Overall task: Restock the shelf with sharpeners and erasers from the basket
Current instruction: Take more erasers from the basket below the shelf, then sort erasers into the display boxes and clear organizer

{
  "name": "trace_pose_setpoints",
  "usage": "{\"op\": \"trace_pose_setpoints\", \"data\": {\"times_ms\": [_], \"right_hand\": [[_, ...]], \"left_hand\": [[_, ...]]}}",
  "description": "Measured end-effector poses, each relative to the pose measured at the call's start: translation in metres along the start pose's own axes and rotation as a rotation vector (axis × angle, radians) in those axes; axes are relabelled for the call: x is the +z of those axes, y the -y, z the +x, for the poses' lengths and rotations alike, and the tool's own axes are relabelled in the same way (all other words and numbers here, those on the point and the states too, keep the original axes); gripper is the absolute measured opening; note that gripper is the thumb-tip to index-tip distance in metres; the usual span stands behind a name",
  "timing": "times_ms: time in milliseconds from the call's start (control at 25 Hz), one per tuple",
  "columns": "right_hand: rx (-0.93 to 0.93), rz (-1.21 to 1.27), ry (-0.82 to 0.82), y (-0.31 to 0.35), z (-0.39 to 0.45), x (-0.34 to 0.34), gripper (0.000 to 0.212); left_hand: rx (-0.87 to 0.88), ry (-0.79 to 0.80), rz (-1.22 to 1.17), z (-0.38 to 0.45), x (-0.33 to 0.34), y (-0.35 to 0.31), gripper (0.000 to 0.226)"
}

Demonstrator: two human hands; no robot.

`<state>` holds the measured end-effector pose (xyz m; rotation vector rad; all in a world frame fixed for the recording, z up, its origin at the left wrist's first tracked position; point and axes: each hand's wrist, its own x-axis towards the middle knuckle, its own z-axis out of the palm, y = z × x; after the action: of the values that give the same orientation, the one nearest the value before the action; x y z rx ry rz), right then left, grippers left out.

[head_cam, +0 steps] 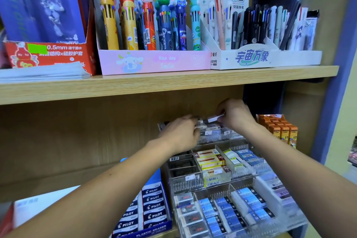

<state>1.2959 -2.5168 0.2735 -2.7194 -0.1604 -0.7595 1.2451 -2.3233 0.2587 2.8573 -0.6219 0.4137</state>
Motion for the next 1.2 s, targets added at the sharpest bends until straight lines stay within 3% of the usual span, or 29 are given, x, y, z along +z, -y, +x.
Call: {"op": "trace_pose_setpoints", "data": {"times_ms": [440,600,840,1000,1200], "right_hand": [[-0.023,-0.109,0.095,0.008,0.003,0.026,0.028],[0.043,0.073,-0.043,0.011,-0.019,0.006,0.038],[-0.123,0.338,0.012,0.079,-0.115,-0.015,0.036],[-0.15,0.411,0.199,0.128,-0.199,-0.015,0.033],[-0.236,0.252,0.501,0.167,-0.296,0.058,0.035]], "left_hand": [[-0.032,-0.004,0.004,0.007,0.005,-0.006,0.038],[-0.08,-0.103,-0.068,-0.006,-0.008,-0.01,0.034],[-0.122,-0.272,-0.166,-0.091,-0.025,-0.02,0.024],[-0.267,-0.258,-0.269,-0.189,-0.009,-0.013,0.016],[-0.425,0.041,-0.244,-0.306,0.071,0.008,0.019]]}}
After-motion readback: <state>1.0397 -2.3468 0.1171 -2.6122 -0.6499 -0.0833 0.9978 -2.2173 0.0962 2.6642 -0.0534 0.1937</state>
